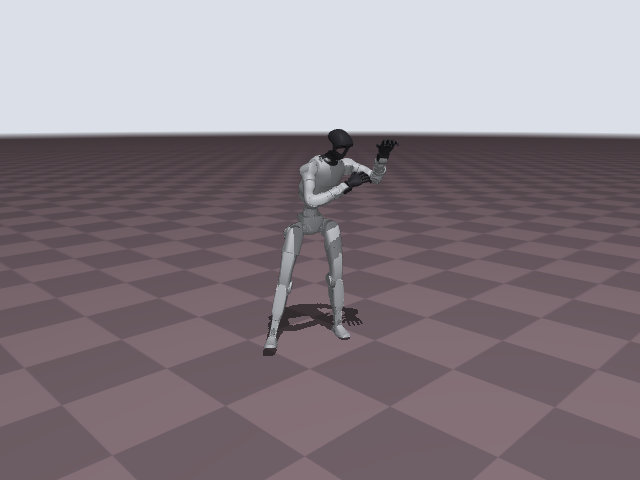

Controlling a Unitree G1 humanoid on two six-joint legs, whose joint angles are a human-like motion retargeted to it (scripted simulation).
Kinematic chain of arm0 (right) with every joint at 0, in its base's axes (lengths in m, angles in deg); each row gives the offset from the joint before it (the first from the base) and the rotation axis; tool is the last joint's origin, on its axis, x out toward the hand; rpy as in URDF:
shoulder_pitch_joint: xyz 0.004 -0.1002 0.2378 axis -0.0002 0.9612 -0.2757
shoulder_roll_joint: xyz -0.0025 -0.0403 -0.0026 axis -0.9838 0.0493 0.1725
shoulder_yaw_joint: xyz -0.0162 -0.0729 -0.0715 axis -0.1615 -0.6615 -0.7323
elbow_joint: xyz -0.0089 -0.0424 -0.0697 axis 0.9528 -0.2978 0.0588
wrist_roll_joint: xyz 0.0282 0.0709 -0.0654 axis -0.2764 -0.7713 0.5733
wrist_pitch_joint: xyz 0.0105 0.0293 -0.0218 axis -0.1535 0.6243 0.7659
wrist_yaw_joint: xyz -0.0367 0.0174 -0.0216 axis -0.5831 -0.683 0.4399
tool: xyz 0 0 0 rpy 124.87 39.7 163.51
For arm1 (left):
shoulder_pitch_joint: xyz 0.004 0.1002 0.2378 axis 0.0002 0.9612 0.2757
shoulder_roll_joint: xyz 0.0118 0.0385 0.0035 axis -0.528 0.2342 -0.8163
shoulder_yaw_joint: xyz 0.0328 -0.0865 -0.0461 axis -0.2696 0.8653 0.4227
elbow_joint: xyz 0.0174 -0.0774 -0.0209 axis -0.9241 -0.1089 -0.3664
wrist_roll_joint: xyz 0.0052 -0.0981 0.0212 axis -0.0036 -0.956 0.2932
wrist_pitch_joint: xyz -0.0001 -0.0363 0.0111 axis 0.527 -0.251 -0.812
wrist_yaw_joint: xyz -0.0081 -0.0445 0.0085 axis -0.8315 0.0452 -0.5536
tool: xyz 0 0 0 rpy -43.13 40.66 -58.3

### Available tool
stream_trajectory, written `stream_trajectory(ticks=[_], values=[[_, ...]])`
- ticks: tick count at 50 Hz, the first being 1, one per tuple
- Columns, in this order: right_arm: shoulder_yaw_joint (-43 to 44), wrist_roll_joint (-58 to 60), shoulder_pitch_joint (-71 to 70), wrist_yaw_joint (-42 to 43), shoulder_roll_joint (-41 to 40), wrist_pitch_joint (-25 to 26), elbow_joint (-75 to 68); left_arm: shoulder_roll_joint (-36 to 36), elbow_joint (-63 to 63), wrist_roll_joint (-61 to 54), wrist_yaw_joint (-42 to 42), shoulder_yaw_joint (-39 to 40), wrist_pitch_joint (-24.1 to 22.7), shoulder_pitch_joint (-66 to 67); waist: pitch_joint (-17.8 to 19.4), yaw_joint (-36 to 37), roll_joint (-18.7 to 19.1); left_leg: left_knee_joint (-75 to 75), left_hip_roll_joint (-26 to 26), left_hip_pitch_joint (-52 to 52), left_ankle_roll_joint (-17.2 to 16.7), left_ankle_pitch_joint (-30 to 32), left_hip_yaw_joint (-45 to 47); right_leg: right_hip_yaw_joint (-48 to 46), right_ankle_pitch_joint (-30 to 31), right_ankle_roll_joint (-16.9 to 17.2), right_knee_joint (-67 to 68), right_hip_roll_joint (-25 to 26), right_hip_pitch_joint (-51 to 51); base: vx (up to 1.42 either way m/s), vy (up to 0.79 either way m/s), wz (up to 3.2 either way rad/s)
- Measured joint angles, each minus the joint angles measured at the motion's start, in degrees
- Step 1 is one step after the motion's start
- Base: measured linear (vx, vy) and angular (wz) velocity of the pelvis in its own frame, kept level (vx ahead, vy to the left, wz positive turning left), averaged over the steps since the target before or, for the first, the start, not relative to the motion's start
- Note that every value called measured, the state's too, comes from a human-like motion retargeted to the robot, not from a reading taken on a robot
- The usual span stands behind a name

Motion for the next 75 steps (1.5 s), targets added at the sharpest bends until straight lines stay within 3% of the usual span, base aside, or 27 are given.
stream_trajectory(ticks=[5, 9, 11, 16, 21, 25, 28, 33, 37, 44, 47, 52, 56, 60, 62, 65, 70, 75], values=[[0.1, 3.4, -9.4, 0.7, 0.3, 2.6, -0.9, -6.8, -3.3, 1.3, 3.0, -0.1, 2.1, -0.6, 2.0, 3.8, 0.9, -2.6, 1.7, 1.5, -1.4, 0.2, 3.7, -16.0, 1.6, 0.9, 1.8, -2.4, 1.2, -0.01, -0.11, -0.59], [-1.6, 6.8, -14.8, 0.8, 1.1, 5.2, 0.3, -6.6, 2.7, -3.3, 4.8, 3.3, 0.8, 1.9, 4.0, 4.6, 1.7, -5.2, 2.4, 2.3, -1.8, 1.2, 5.4, -25.4, 5.9, 2.0, 1.9, -3.8, 2.0, 0.0, -0.17, -0.28], [-3.0, 7.0, -15.5, 1.0, 1.0, 4.0, 1.6, -4.6, 7.3, -5.0, 5.1, 4.5, -0.9, 3.4, 4.8, 4.3, 2.2, -5.8, 2.7, 2.6, -2.0, 1.6, 5.8, -27.2, 8.0, 2.6, 2.2, -4.1, 1.9, -0.01, -0.22, -0.14], [-5.0, 1.2, -13.4, 1.4, 0.7, -2.2, 3.8, -0.2, 14.5, -8.4, 7.1, 4.4, -4.2, 4.3, 5.1, 1.5, 3.4, -5.1, 4.4, 2.7, -2.1, 1.6, 6.3, -26.4, 9.8, 2.5, 3.4, -3.3, 1.0, 0.02, -0.24, -0.17], [-2.7, 4.8, -11.8, 1.9, 1.9, 2.0, -0.3, -0.8, 5.7, -8.9, 5.1, -0.8, -2.7, 0.2, 3.1, -3.0, 5.2, -4.2, 8.0, 2.9, -1.5, 1.8, 7.3, -24.0, 6.9, -0.5, 6.0, -0.8, -1.0, 0.04, -0.25, -0.4], [-0.9, 1.5, -10.5, -0.4, 2.3, 0.9, -0.5, -2.3, -4.7, -5.6, 3.8, -4.8, -1.3, -2.0, 1.4, -6.7, 7.0, -4.7, 11.2, 4.1, -1.4, 2.3, 8.8, -22.3, 4.7, -3.2, 8.2, 1.5, -2.2, 0.08, -0.24, -0.5], [-0.1, -1.7, -8.8, -3.5, 2.9, -0.6, 1.4, -1.8, -3.2, -5.2, 2.5, -1.6, -2.1, 1.9, 0.6, -8.7, 8.1, -5.3, 13.2, 5.7, -2.0, 2.3, 10.5, -20.5, 3.4, -4.5, 9.2, 3.2, -2.7, 0.1, -0.21, -0.57], [-2.4, -4.6, -4.8, -6.5, 5.3, -1.5, 5.8, 2.4, 10.9, -7.0, 0.6, 10.6, -4.6, 16.9, -1.0, -12.0, 11.0, -6.1, 15.6, 8.7, -3.0, 2.0, 14.4, -16.7, 1.7, -5.8, 9.0, 6.1, -3.4, 0.12, -0.16, -0.7], [-4.6, -5.6, -2.4, -6.2, 6.1, -2.0, 6.7, 3.2, 10.8, -6.9, 2.5, 12.3, -2.6, 19.7, -2.4, -16.7, 13.8, -5.9, 17.0, 10.3, -3.1, 1.5, 17.9, -13.7, 1.1, -6.0, 7.9, 8.3, -4.2, 0.12, -0.12, -0.74], [-2.0, -8.4, -1.9, -8.9, 4.2, -3.0, 3.6, -2.6, -15.2, -3.8, 8.3, -2.4, -0.8, 7.7, -4.1, -26.5, 17.0, -3.6, 18.9, 11.4, -2.7, -0.7, 23.9, -8.6, 0.5, -5.5, 6.0, 11.8, -6.2, 0.13, -0.08, -0.75], [0.0, -10.0, -1.7, -11.1, 3.6, -3.1, 3.3, -3.4, -12.2, -4.8, 10.2, -3.7, -2.9, 6.9, -4.0, -28.9, 16.7, -2.1, 18.8, 12.4, -2.4, -2.1, 26.6, -5.9, 0.5, -5.2, 5.4, 12.7, -6.6, 0.16, -0.03, -0.88], [-0.6, -9.6, 0.6, -13.0, 5.0, -2.8, 5.6, 0.0, 1.9, -7.1, 9.8, 1.7, -4.8, 10.9, -3.4, -30.3, 15.8, 4.0, 16.9, 13.1, -0.1, -4.4, 29.9, 0.2, 0.9, -4.9, 4.4, 12.8, -6.8, 0.17, 0.01, -1.01], [-1.9, -11.5, 2.4, -10.4, 5.4, -2.4, 5.9, 2.0, -0.2, -9.7, 9.0, -0.8, -4.8, 6.4, -2.6, -30.7, 15.5, 15.0, 13.8, 9.5, 1.9, -5.4, 24.8, 5.0, 1.0, -4.7, 3.8, 12.2, -6.2, 0.16, 0.05, -1.0], [0.7, -10.6, 2.6, -2.2, 5.1, -3.9, 4.0, -0.9, -19.6, -5.7, -5.5, -19.0, -9.2, -7.8, -0.8, -31.0, 14.5, 25.5, 9.5, 3.5, 1.0, -6.9, 16.9, 8.3, 0.7, -4.1, 3.5, 12.1, -5.3, 0.13, 0.08, -0.81], [3.3, -7.5, 3.2, 3.0, 4.8, -4.2, 2.5, -3.0, -30.7, -0.6, -12.5, -33.0, -9.9, -15.1, 0.1, -31.5, 13.8, 27.9, 9.0, 1.2, 1.0, -8.1, 17.0, 9.3, 0.6, -3.7, 3.5, 11.9, -4.8, 0.11, 0.09, -0.58], [9.2, -9.3, 5.4, 9.2, 5.7, -5.3, 1.2, -5.6, -42.6, 1.9, -15.8, -54.2, -11.3, -22.4, 0.3, -31.7, 12.6, 28.0, 10.2, -1.6, 2.2, -9.7, 21.1, 10.3, 0.6, -1.8, 3.4, 11.5, -4.3, 0.11, 0.1, -0.42], [19.4, -6.4, 9.3, 12.0, 5.1, -3.1, 1.1, -10.2, -48.5, -1.3, -2.0, -54.8, -11.0, -17.3, 0.9, -30.0, 10.2, 17.5, 11.4, -3.4, 2.4, -9.7, 25.2, 12.5, 1.0, -1.1, 3.4, 12.2, -2.9, 0.12, 0.15, -0.56], [25.8, -0.3, 8.2, 11.1, 5.6, 0.6, 4.1, -15.3, -35.1, -11.3, 0.5, -36.0, -10.4, -0.5, 2.1, -23.3, 7.6, 3.8, 11.7, -2.0, -2.1, 0.3, 22.8, 15.7, 1.5, -2.1, 2.6, 15.1, 0.0, 0.11, 0.22, -0.85]])
